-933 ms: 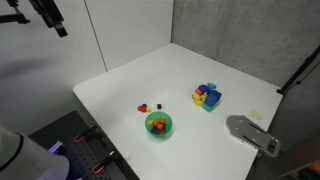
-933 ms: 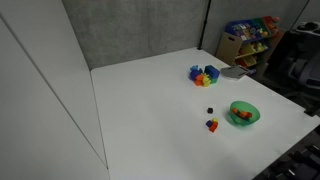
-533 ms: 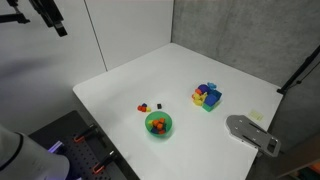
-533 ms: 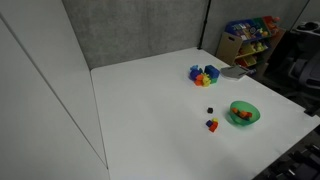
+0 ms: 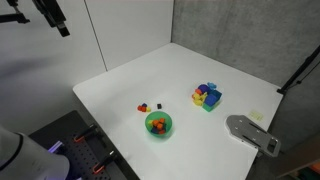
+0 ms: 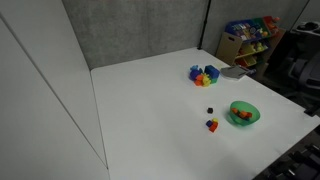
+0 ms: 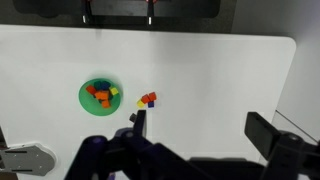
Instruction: Put one orange block in the bowl
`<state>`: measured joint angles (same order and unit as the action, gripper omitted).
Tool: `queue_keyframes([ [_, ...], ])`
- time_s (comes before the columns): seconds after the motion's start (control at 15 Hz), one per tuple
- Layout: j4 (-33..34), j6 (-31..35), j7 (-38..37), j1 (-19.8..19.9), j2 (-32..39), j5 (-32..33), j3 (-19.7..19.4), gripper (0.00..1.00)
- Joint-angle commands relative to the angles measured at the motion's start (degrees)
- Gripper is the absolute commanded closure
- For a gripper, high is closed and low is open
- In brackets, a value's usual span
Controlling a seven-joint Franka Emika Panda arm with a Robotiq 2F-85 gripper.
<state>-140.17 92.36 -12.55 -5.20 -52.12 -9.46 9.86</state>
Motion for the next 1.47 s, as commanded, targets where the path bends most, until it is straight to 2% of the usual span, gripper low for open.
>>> queue_keyframes([
  [0.0, 0.8, 2.3, 1.1, 1.7, 2.8, 0.8, -0.5, 0.00],
  [0.53, -4.1, 13.6, 1.1, 2.3, 11.0, 0.2, -0.6, 0.00],
  [1.13, -11.1, 29.4, 0.9, 1.1, 25.3, 0.6, -0.3, 0.00],
  [1.4, -12.2, 37.3, 0.8, 0.5, 33.2, 1.1, -0.2, 0.00],
])
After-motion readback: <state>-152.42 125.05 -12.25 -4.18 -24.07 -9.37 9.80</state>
